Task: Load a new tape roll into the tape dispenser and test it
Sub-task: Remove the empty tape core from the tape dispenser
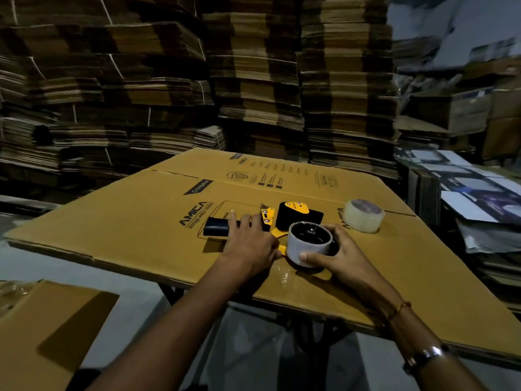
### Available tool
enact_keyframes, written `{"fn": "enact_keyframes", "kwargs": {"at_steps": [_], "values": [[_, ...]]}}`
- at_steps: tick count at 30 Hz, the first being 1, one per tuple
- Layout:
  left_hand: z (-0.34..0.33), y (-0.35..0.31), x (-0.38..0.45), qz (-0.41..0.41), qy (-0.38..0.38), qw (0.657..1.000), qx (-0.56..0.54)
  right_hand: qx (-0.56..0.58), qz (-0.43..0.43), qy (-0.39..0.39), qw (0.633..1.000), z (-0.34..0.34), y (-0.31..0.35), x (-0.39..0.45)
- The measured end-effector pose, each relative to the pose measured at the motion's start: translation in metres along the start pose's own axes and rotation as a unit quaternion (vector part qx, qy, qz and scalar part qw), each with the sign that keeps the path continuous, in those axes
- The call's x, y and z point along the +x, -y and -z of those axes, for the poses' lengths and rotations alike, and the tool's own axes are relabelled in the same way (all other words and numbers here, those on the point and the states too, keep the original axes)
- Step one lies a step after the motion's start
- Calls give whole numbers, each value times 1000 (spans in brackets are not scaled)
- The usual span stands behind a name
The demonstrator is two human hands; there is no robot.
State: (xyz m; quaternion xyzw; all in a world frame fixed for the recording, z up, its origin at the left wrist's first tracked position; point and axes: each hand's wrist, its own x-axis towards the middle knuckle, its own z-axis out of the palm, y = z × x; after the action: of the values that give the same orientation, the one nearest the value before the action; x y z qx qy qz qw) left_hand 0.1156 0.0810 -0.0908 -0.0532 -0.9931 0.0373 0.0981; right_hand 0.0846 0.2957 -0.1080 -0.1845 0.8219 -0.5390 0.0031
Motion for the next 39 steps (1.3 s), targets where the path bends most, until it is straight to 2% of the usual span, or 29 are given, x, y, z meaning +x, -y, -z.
{"fn": "enact_keyframes", "kwargs": {"at_steps": [8,15,20,27,39], "values": [[-5,5,-1,1,-5,1000,-31,-30,36,-56,997,-9,4,-1],[-5,-7,-5,31,-26,999,-16,-92,54,-147,983,-21,8,-1],[-6,-5,-6,31,-18,999,-37,-89,89,-140,982,-21,13,-6],[-7,3,-8,15,-27,998,-46,-24,110,-82,990,-18,16,-11],[-8,-1,-11,14,-40,997,-62,-49,114,-103,987,-21,14,-9]]}}
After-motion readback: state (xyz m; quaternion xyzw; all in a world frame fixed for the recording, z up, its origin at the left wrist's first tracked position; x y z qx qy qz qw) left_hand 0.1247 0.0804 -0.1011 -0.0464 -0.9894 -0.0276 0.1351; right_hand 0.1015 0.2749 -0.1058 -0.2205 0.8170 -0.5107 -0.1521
